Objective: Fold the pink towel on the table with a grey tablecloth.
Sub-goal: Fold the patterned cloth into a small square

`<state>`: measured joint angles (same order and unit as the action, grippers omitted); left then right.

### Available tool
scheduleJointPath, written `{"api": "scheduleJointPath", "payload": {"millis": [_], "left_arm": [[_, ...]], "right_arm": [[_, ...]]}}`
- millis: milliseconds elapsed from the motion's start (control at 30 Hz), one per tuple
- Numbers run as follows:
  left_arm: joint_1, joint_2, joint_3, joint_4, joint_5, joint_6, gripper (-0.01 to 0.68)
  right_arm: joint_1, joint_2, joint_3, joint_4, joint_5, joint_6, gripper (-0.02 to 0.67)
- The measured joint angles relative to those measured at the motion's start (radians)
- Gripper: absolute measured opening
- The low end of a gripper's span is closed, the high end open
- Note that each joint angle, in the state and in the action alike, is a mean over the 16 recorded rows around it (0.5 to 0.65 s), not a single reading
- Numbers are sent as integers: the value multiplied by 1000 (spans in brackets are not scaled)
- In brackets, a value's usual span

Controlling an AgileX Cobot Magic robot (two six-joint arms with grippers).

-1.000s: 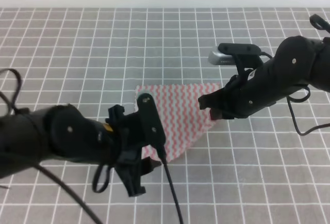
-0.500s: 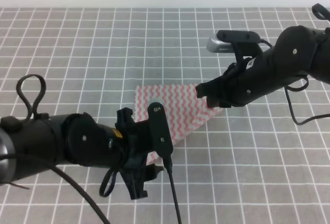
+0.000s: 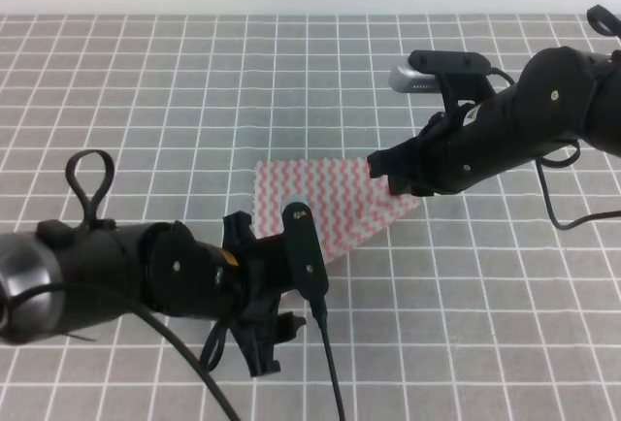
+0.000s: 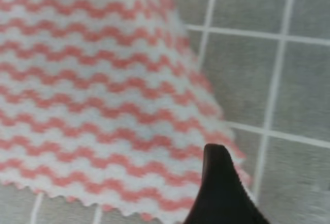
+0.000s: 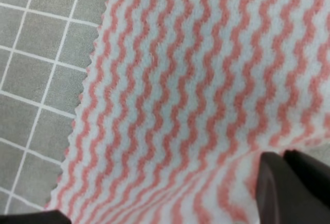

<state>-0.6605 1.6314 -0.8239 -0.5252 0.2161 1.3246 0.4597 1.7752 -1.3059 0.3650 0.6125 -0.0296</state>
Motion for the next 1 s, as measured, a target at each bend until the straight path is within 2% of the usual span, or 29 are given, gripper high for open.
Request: {"api": "scheduleJointPath", "payload": {"millis": [400, 567, 1000], "left_arm": [[0, 47, 0, 0, -65, -20, 402], [6, 55, 0, 0, -74, -32, 373], [23, 59, 0, 0, -115, -40, 210]], "right_arm": [[0, 1, 0, -19, -7, 0, -16], [-7, 1, 0, -26, -6, 0, -15], [-31, -3, 0, -34, 1, 2, -15]]}}
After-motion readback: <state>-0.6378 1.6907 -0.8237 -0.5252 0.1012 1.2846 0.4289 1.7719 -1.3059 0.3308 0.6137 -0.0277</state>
